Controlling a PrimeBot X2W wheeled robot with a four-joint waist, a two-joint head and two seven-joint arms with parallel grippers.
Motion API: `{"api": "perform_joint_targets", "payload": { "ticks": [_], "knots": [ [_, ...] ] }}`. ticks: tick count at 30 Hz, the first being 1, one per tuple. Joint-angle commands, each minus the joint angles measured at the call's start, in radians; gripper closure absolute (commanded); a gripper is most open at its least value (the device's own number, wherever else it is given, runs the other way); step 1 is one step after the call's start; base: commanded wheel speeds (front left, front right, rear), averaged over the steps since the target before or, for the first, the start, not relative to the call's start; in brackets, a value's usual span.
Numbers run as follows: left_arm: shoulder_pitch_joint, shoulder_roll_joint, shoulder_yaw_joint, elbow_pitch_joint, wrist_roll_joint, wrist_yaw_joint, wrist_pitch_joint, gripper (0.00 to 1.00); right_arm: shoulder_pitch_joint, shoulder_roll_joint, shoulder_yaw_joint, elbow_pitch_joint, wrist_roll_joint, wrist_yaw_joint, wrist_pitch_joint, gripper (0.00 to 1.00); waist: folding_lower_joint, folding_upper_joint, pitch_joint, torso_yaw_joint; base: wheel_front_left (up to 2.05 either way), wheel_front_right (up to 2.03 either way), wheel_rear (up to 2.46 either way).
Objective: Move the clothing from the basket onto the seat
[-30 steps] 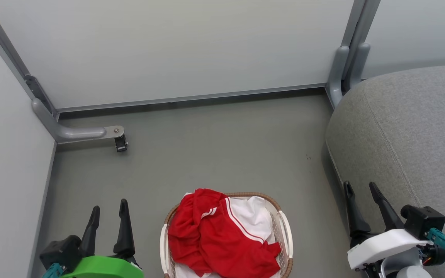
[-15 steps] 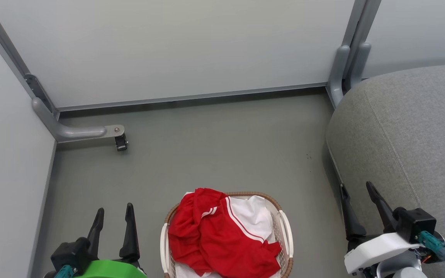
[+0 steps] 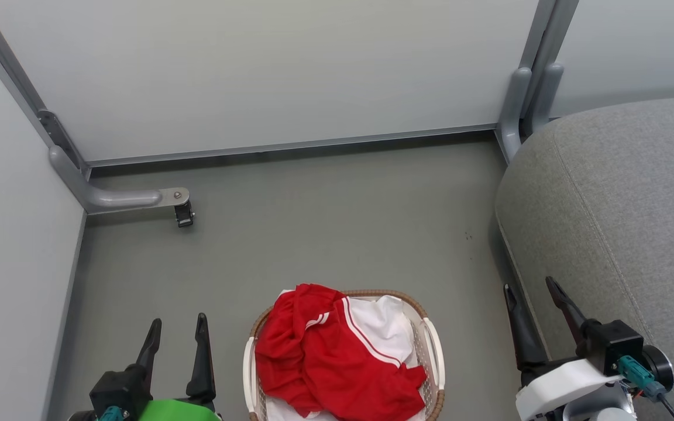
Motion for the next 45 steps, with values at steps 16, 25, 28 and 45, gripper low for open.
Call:
{"api": "perform_joint_targets", "payload": {
  "ticks": [16, 25, 28, 45],
  "knots": [
    [0.014, 0.007, -0.005, 0.020, 0.041, 0.003, -0.016, 0.00, 0.014, -0.007, 0.006, 0.014, -0.044, 0.000, -0.017, 0.00, 0.0000, 0.0000, 0.001, 0.000, 0.00, 0.00, 0.00],
    [0.010, 0.007, -0.006, 0.024, 0.041, 0.003, -0.016, 0.00, 0.010, -0.006, 0.005, 0.019, -0.042, 0.000, -0.017, 0.00, 0.0000, 0.0000, 0.003, 0.001, 0.00, 0.00, 0.00],
    [0.009, 0.007, -0.006, 0.024, 0.041, 0.004, -0.016, 0.00, 0.008, -0.006, 0.005, 0.017, -0.041, 0.000, -0.017, 0.00, 0.0000, 0.0000, 0.004, 0.000, 0.00, 0.00, 0.00],
    [-0.181, 0.007, -0.046, 0.014, 0.141, -0.031, -0.016, 0.00, -0.139, -0.006, -0.013, -0.079, -0.037, 0.000, -0.017, 0.00, 0.0000, 0.0000, 0.301, -0.053, 0.00, 0.00, 0.00]
  ]
}}
